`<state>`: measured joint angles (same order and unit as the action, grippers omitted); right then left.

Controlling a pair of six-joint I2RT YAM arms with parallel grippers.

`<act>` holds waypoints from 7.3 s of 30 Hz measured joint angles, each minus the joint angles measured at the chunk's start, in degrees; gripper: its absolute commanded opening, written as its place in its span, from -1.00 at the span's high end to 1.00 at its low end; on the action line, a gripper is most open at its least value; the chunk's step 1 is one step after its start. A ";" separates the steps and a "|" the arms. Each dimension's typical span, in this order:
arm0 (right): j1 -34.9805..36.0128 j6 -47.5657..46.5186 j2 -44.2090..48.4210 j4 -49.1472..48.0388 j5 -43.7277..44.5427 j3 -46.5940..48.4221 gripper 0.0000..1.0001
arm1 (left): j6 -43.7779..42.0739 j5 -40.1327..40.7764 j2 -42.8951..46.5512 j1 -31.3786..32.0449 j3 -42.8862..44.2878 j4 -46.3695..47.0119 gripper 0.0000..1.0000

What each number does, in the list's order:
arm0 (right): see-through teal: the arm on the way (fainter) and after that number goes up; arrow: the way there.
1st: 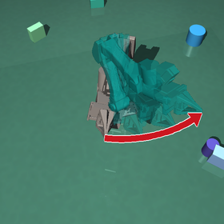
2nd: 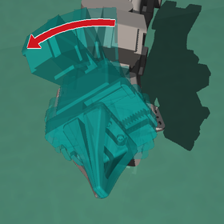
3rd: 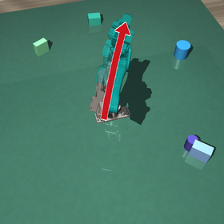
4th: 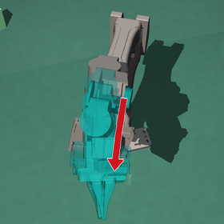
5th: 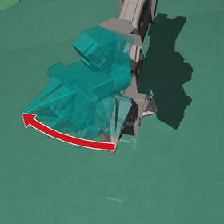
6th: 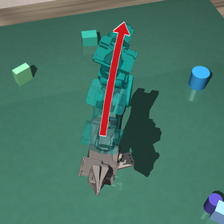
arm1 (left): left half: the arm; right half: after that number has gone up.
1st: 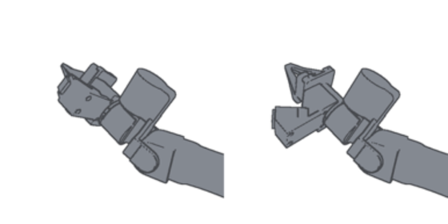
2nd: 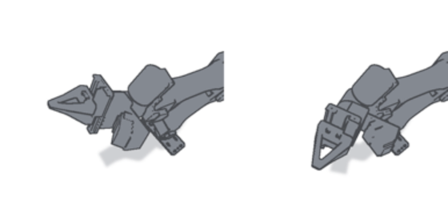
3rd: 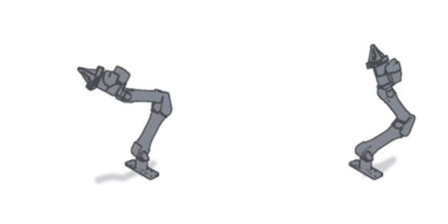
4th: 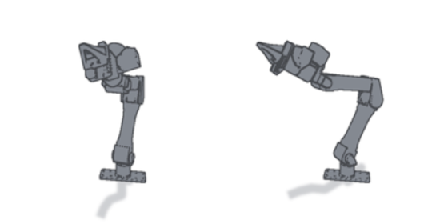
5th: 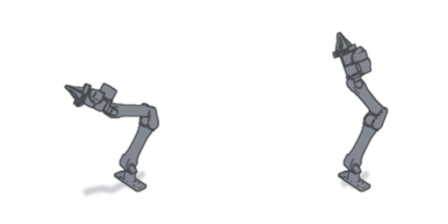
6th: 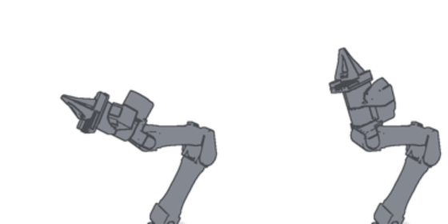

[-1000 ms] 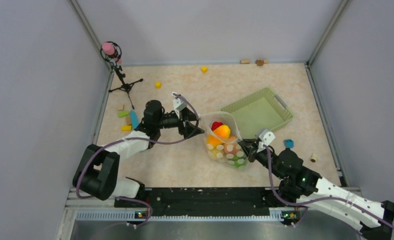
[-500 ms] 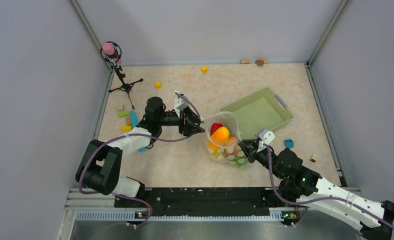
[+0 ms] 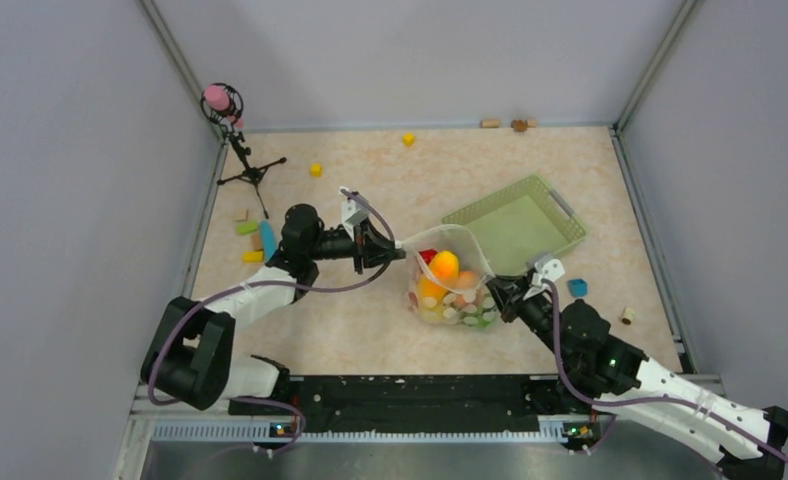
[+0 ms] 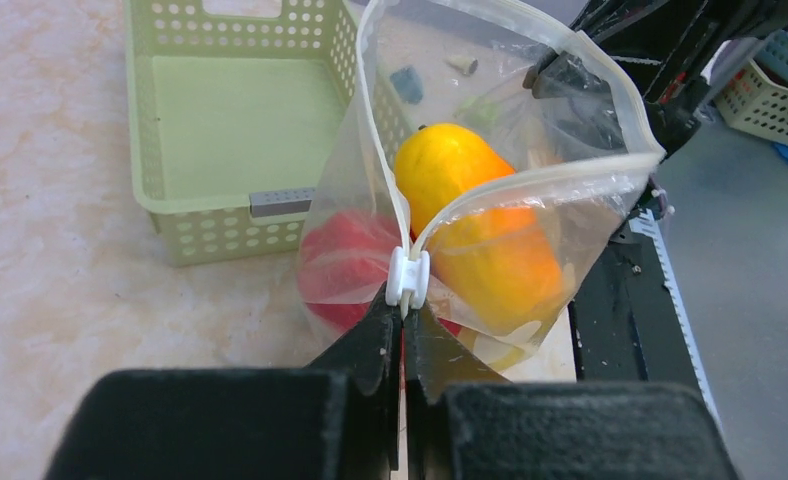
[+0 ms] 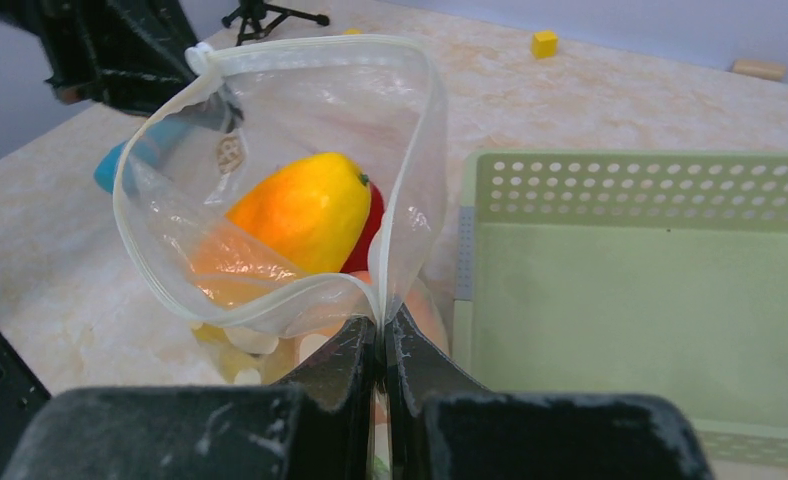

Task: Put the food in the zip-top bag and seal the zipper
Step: Adjust the zipper food storage bag at the center of the board, then zip the zipper food storage bag at the center of the board.

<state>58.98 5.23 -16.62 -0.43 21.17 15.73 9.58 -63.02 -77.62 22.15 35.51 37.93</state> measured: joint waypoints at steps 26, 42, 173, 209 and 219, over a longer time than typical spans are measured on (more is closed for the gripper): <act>-0.02 13.57 8.04 15.43 1.77 5.99 -0.60 | 5.99 28.55 44.83 17.70 -18.86 -16.96 1.00; 3.26 -16.50 -40.92 21.53 -25.09 38.14 -0.73 | 6.36 33.14 48.50 19.65 -17.97 -27.04 1.00; 4.59 -28.24 -49.22 27.96 -45.18 50.10 1.00 | -3.78 33.35 55.34 22.14 -17.29 -20.02 -0.82; 4.59 -29.90 -49.77 29.22 -45.64 51.21 0.05 | -5.22 26.16 49.86 22.14 -14.60 -19.54 1.00; 4.92 -24.04 -46.49 21.70 -44.72 50.56 -0.09 | -5.22 26.47 49.37 22.14 -14.60 -19.37 1.00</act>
<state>63.90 -18.81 -63.11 21.28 -23.55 66.28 4.36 -36.56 -28.25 44.29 20.91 18.57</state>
